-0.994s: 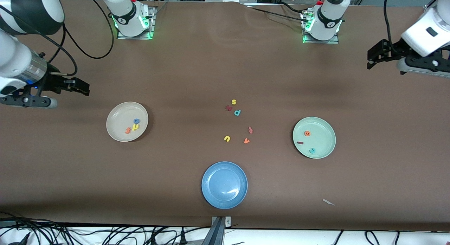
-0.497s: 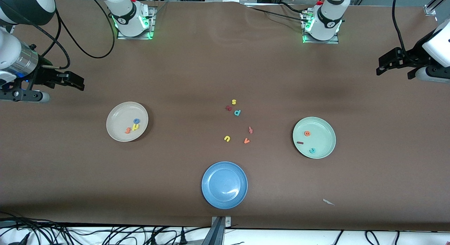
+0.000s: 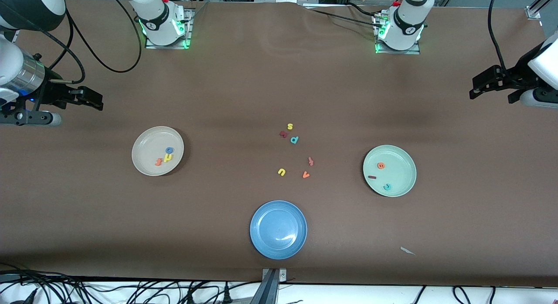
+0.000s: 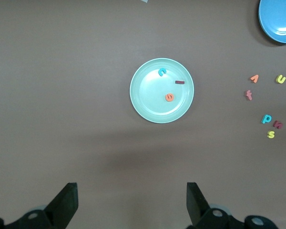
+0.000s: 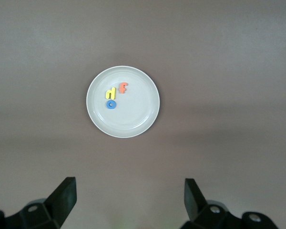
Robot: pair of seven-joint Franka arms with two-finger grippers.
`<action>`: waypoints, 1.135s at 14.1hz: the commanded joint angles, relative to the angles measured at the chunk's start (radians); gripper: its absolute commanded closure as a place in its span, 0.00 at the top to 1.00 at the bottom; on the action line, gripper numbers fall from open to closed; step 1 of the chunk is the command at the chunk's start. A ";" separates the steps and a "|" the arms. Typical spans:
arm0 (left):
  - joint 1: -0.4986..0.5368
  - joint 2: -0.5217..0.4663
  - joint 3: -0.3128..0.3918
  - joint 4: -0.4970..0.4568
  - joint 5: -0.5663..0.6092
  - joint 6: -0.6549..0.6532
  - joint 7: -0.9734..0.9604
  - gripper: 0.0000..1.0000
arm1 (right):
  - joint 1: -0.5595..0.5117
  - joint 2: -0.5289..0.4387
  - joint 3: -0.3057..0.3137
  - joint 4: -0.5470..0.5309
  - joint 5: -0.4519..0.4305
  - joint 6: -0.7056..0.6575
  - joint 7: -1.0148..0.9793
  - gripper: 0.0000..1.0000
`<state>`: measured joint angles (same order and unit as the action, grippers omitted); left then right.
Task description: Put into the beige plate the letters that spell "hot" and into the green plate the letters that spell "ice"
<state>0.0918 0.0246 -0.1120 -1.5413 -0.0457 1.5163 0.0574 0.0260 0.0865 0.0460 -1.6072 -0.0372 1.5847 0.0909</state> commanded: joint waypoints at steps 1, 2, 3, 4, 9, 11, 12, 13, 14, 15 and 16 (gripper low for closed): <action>-0.015 -0.009 0.000 -0.008 0.020 0.004 -0.011 1.00 | 0.005 0.013 -0.012 0.035 0.023 -0.029 -0.023 1.00; -0.017 -0.009 -0.002 -0.008 0.021 0.007 -0.011 1.00 | 0.006 0.012 -0.011 0.033 0.023 -0.037 -0.022 1.00; -0.020 -0.009 -0.002 -0.013 0.021 0.007 -0.010 1.00 | 0.006 0.012 -0.011 0.033 0.023 -0.049 -0.017 1.00; -0.021 -0.017 -0.002 -0.023 0.021 0.007 -0.010 1.00 | 0.005 0.012 -0.011 0.033 0.025 -0.049 -0.017 1.00; -0.021 -0.023 -0.003 -0.036 0.023 0.009 -0.008 1.00 | 0.005 0.012 -0.011 0.033 0.025 -0.048 -0.014 1.00; -0.020 -0.018 -0.008 -0.033 0.023 0.007 -0.008 1.00 | 0.006 0.012 -0.011 0.033 0.025 -0.046 -0.014 1.00; -0.020 -0.012 -0.011 -0.025 0.023 0.002 -0.010 1.00 | 0.005 0.012 -0.011 0.033 0.025 -0.045 -0.016 1.00; -0.020 -0.012 -0.011 -0.025 0.023 0.002 -0.011 1.00 | 0.006 0.012 -0.011 0.033 0.025 -0.045 -0.016 1.00; -0.021 -0.009 -0.011 -0.023 0.021 0.002 -0.013 1.00 | 0.005 0.012 -0.011 0.033 0.025 -0.043 -0.016 1.00; -0.021 -0.009 -0.014 -0.025 0.021 0.002 -0.014 1.00 | 0.006 0.012 -0.011 0.033 0.025 -0.043 -0.016 1.00; -0.021 -0.011 -0.014 -0.025 0.021 0.002 -0.016 1.00 | 0.006 0.012 -0.011 0.033 0.025 -0.043 -0.016 1.00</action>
<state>0.0751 0.0235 -0.1212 -1.5558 -0.0441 1.5161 0.0556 0.0261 0.0865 0.0451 -1.6070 -0.0351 1.5639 0.0894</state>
